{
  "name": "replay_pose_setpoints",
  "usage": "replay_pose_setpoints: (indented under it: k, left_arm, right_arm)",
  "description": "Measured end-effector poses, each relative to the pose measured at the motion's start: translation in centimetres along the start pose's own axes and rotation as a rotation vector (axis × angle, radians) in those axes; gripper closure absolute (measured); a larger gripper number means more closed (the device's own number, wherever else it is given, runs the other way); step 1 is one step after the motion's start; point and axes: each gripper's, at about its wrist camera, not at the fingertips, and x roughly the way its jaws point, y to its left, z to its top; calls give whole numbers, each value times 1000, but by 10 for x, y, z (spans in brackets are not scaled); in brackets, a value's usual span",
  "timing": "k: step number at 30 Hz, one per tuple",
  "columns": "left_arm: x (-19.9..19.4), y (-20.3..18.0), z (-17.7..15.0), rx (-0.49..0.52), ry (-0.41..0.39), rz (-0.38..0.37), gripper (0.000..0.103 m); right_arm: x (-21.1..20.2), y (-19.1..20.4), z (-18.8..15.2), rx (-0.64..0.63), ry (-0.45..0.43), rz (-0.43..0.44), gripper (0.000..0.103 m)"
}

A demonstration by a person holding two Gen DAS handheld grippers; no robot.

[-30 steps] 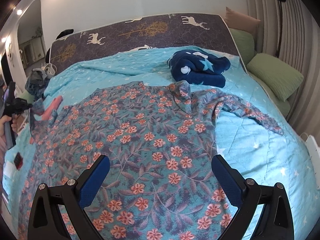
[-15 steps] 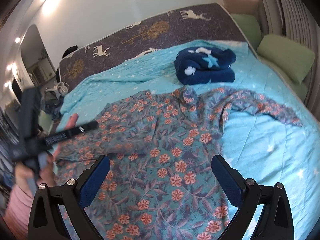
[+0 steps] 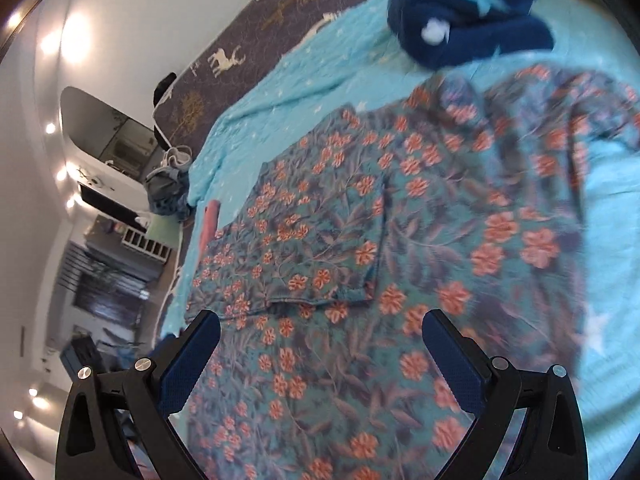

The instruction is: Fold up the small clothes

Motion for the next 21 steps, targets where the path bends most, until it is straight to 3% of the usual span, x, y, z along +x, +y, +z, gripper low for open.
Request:
replay_pose_setpoints:
  k: [5, 10, 14, 15, 16, 21]
  left_arm:
    - [9, 17, -10, -41, 26, 8, 39]
    - [10, 22, -12, -59, 27, -4, 39]
    - [8, 17, -11, -62, 21, -65, 39]
    - [10, 16, -10, -62, 25, -76, 39]
    - [12, 15, -9, -62, 31, -92, 39]
    - [35, 15, -2, -97, 74, -157, 39]
  right_arm:
    - [25, -12, 20, 47, 32, 41, 5]
    - [46, -2, 41, -20, 73, 39, 36]
    - [67, -3, 53, -7, 78, 49, 48]
    - [70, -2, 56, -10, 76, 45, 69]
    - [72, 1, 60, -21, 71, 19, 98]
    - [38, 25, 68, -86, -59, 14, 99]
